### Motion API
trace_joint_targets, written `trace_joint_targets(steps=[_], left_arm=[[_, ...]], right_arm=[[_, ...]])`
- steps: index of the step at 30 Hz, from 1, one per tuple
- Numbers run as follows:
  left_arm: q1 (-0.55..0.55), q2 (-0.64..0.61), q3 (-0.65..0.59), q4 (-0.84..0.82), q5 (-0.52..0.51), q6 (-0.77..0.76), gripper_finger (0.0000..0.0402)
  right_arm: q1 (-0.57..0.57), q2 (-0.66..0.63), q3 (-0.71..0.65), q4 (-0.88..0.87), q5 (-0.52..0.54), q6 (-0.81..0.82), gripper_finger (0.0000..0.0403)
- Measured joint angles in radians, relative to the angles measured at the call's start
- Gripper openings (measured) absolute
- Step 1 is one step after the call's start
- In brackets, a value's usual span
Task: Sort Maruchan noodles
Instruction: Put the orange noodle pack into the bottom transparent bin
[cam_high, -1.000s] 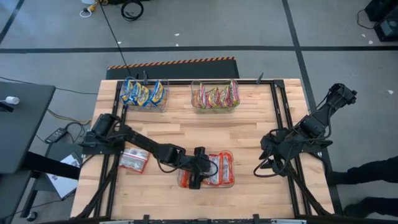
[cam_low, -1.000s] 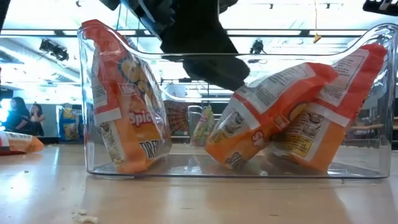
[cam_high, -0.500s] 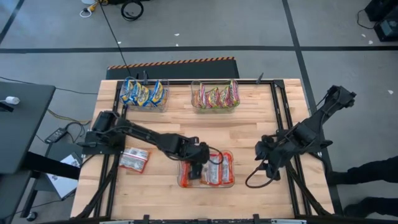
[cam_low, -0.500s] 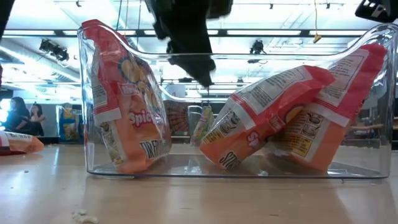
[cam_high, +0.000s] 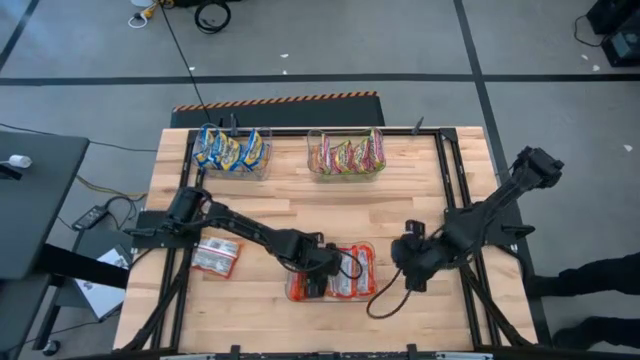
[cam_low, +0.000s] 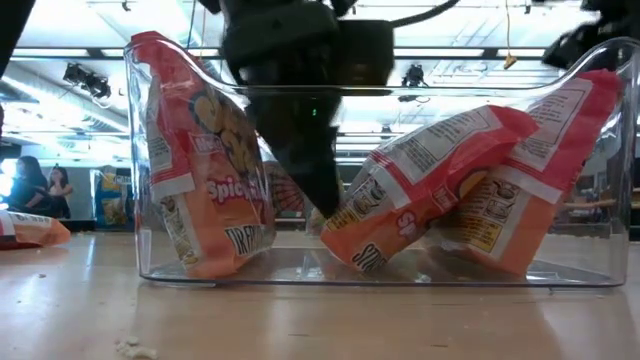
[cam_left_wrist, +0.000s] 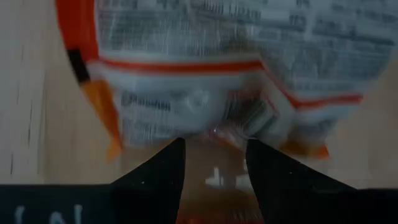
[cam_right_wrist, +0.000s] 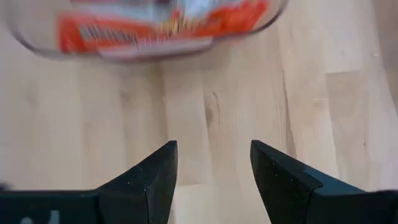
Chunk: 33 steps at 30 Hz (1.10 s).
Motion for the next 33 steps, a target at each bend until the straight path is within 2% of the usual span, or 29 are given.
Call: trace_joint_targets(steps=[3, 9, 12, 19, 24, 28, 33], left_arm=[[-0.013, 0.021, 0.001, 0.041, -0.036, 0.002, 0.0174], [-0.021, 0.043, 0.001, 0.219, -0.091, 0.024, 0.0174], [-0.016, 0.057, 0.000, 0.276, -0.127, 0.033, 0.0174], [-0.008, 0.103, 0.003, 0.363, -0.163, 0.107, 0.0174], [-0.003, 0.064, 0.000, 0.278, -0.148, 0.076, 0.0174], [0.008, 0.035, -0.002, 0.251, -0.081, 0.054, 0.0175], [0.023, 0.014, -0.001, 0.221, -0.055, 0.027, 0.0201]], right_arm=[[-0.012, 0.086, -0.001, 0.036, -0.001, -0.062, 0.0208], [-0.063, 0.217, 0.003, 0.284, -0.014, -0.189, 0.0208], [-0.083, 0.246, 0.024, 0.301, -0.041, -0.224, 0.0208], [-0.111, 0.231, 0.031, 0.280, -0.074, -0.260, 0.0208], [-0.111, 0.198, 0.037, 0.233, -0.082, -0.263, 0.0208], [-0.110, 0.172, 0.037, 0.195, -0.106, -0.249, 0.0208], [-0.110, 0.113, 0.037, 0.119, -0.108, -0.225, 0.0208]])
